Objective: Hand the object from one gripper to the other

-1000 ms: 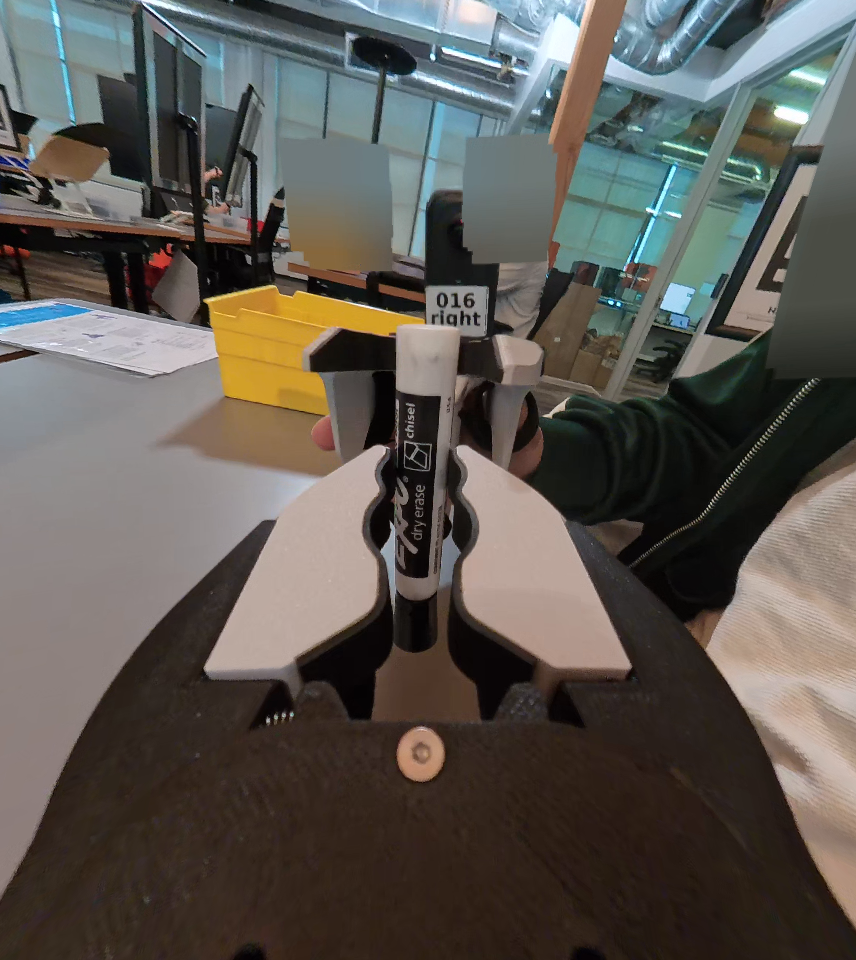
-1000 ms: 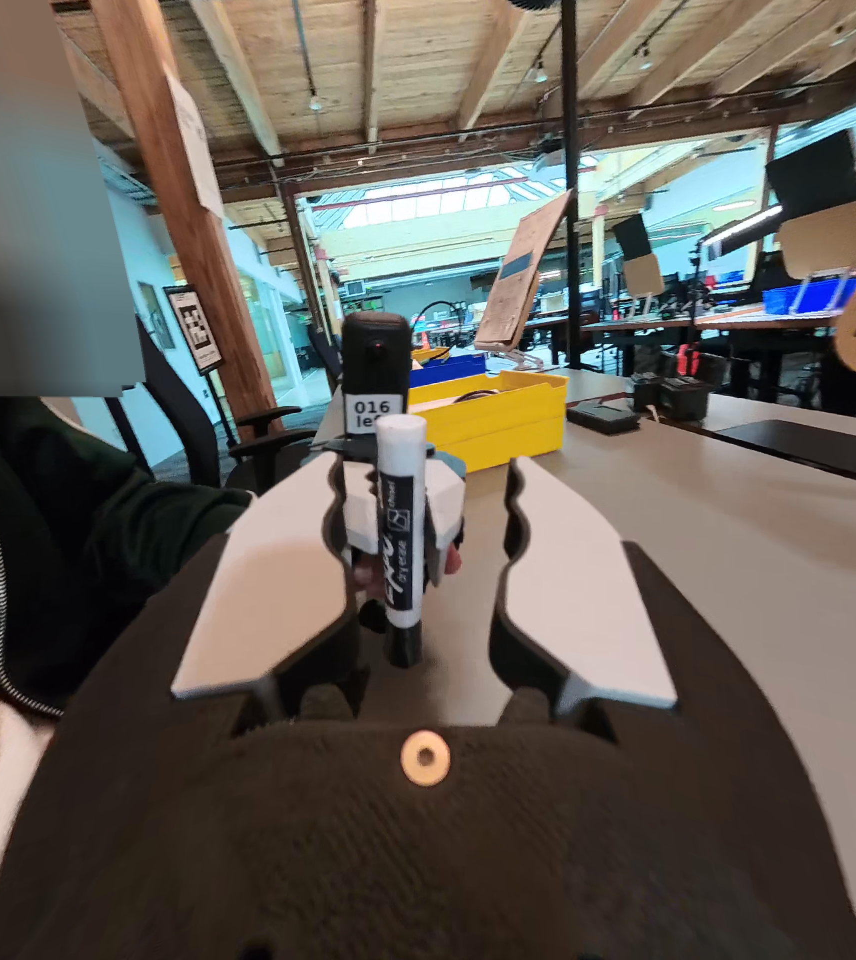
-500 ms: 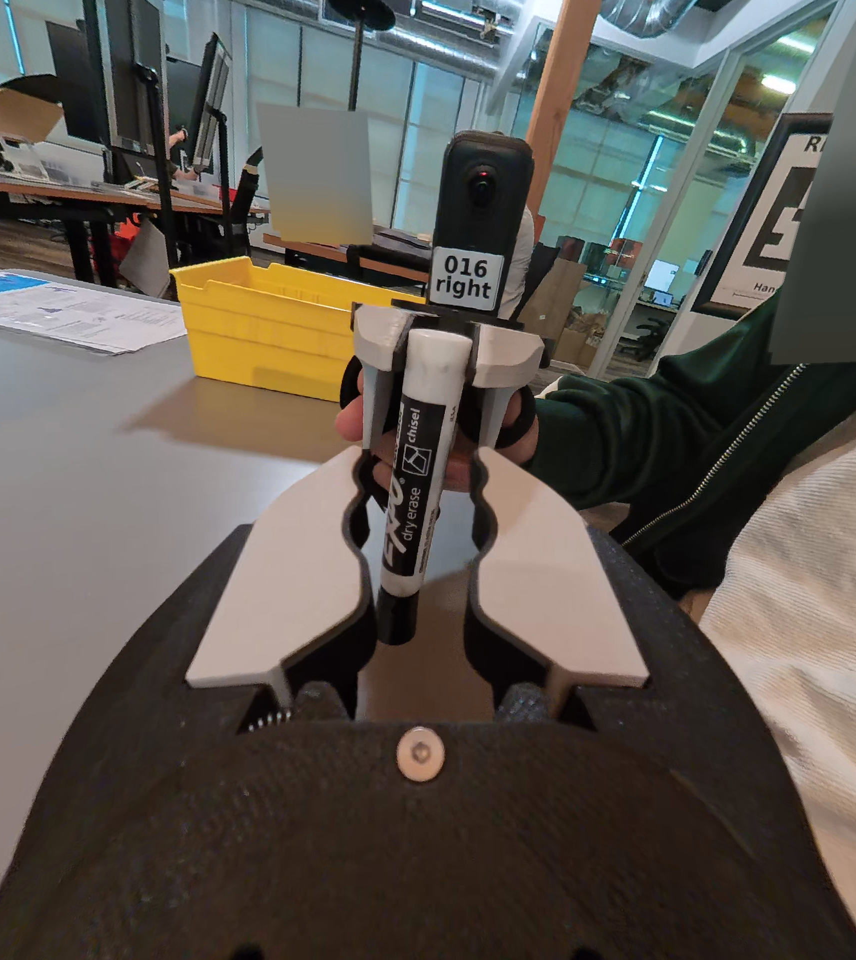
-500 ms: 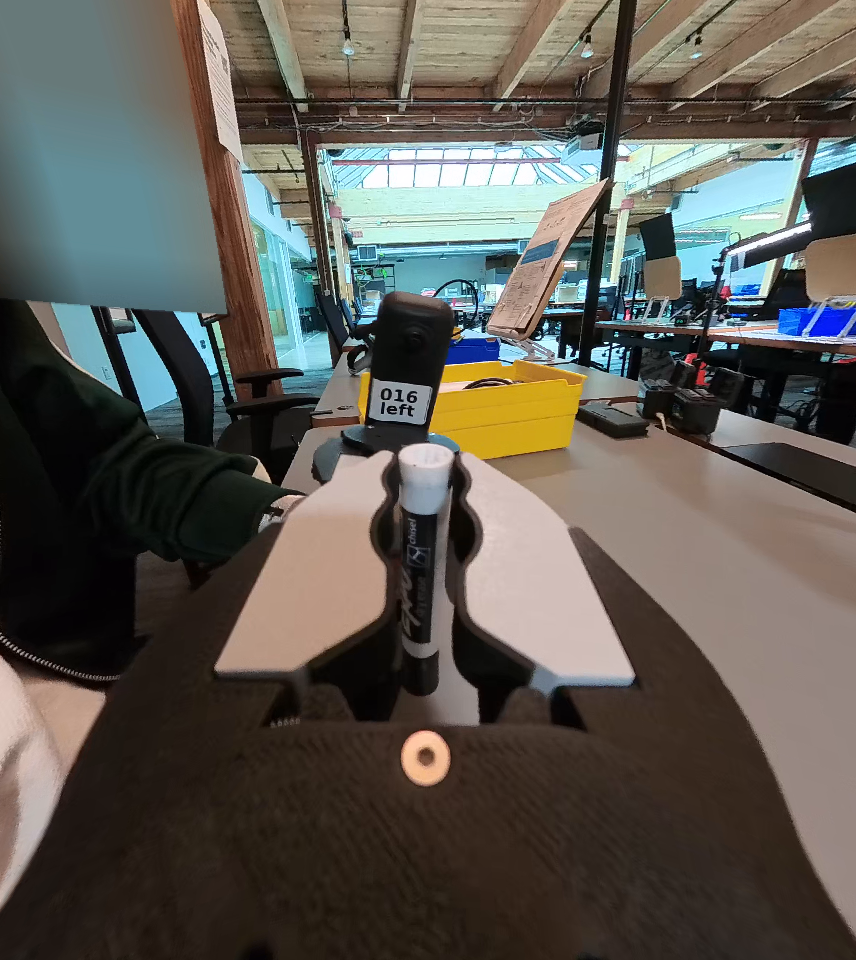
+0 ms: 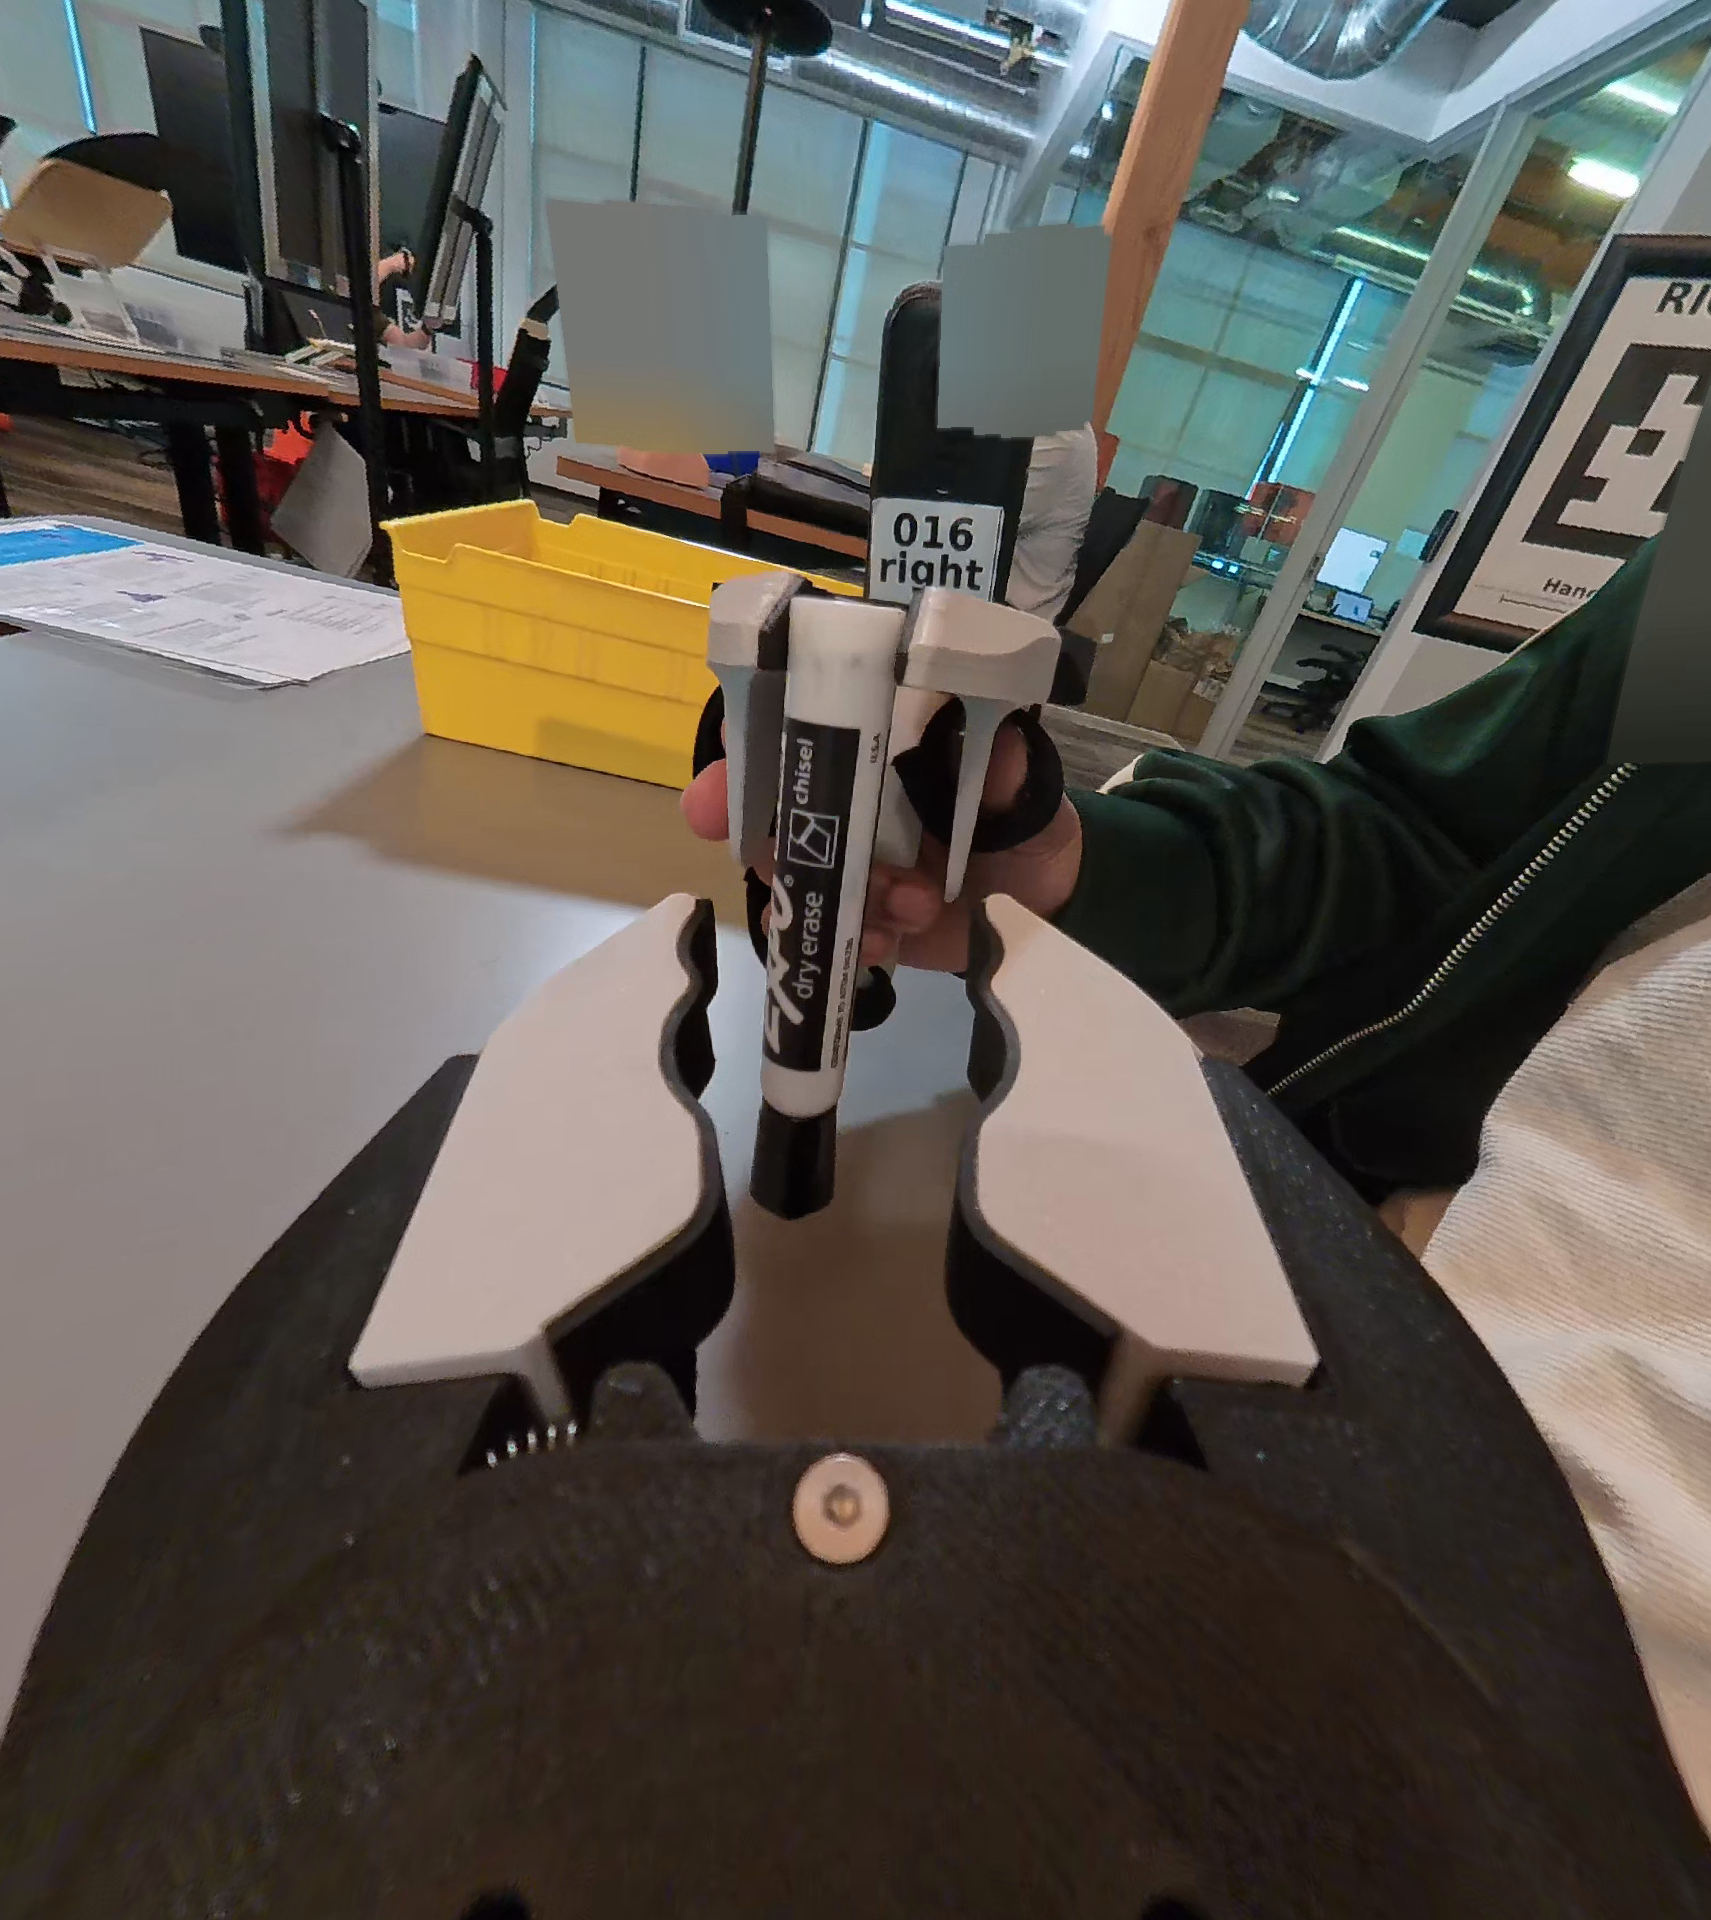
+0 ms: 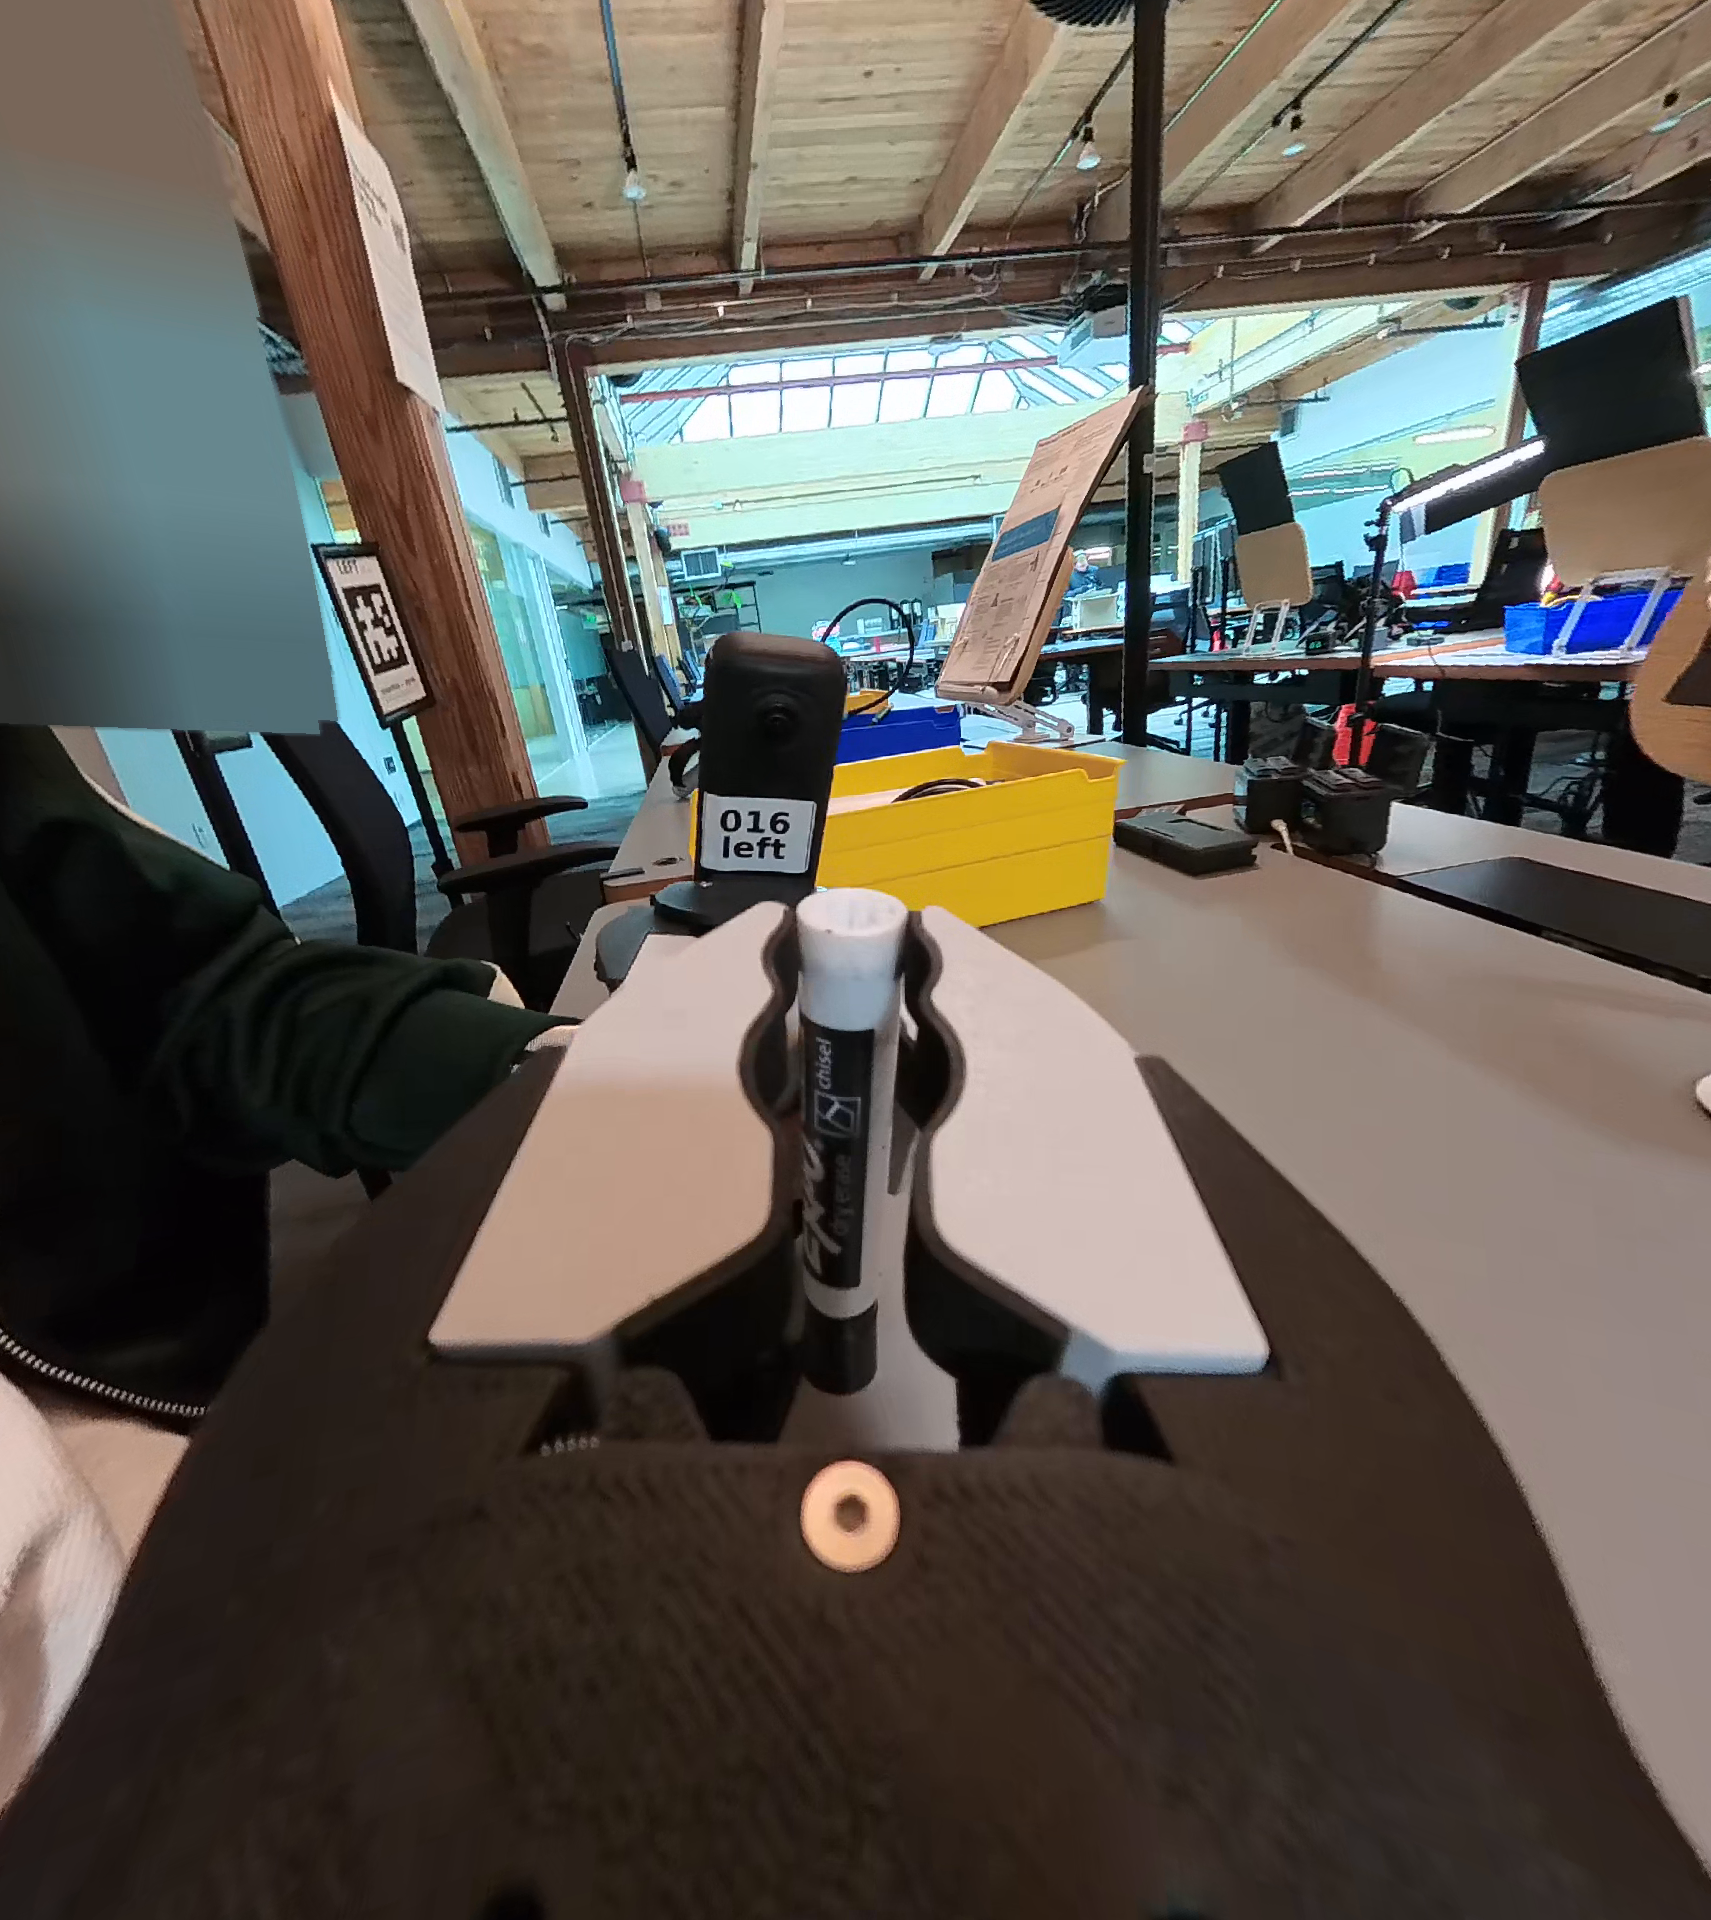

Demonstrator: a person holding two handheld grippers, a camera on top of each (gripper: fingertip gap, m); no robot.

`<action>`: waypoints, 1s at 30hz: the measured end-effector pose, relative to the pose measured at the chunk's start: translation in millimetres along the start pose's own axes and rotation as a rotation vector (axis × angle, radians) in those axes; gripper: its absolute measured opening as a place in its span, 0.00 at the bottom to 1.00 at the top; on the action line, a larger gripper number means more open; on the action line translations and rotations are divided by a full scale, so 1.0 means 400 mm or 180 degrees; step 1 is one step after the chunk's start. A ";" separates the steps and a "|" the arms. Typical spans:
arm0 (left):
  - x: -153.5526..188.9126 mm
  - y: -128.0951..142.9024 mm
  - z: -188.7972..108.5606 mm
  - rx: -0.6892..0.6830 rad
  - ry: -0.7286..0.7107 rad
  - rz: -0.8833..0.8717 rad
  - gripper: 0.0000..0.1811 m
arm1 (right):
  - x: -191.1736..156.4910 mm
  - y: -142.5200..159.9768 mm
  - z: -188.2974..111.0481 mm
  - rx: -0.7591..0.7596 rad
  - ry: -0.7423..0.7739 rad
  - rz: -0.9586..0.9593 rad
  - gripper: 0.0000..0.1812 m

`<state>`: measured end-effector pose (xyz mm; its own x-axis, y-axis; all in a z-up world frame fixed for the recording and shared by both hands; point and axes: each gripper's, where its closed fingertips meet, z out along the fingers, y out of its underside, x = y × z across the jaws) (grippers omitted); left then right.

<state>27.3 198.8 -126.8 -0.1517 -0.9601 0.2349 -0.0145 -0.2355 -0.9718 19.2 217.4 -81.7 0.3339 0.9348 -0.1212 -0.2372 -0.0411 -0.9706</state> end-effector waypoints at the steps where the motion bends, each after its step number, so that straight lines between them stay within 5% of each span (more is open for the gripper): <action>1: -0.001 0.000 -0.001 0.0000 -0.0006 -0.0001 0.26 | 0.001 0.000 -0.001 0.0011 0.0006 0.0010 0.11; 20: -0.019 -0.005 -0.010 0.0065 -0.0053 -0.0105 0.26 | 0.009 -0.006 -0.005 0.0082 0.0041 0.0080 0.11; 30: -0.029 0.019 0.000 -0.0070 -0.0070 -0.0172 0.30 | 0.033 -0.052 -0.035 0.0528 0.0008 0.0442 0.11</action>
<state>28.8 208.1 -136.9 -0.1284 -0.9492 0.2872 -0.0438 -0.2839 -0.9579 41.4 225.6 -66.0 0.2898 0.9233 -0.2522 -0.4279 -0.1107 -0.8970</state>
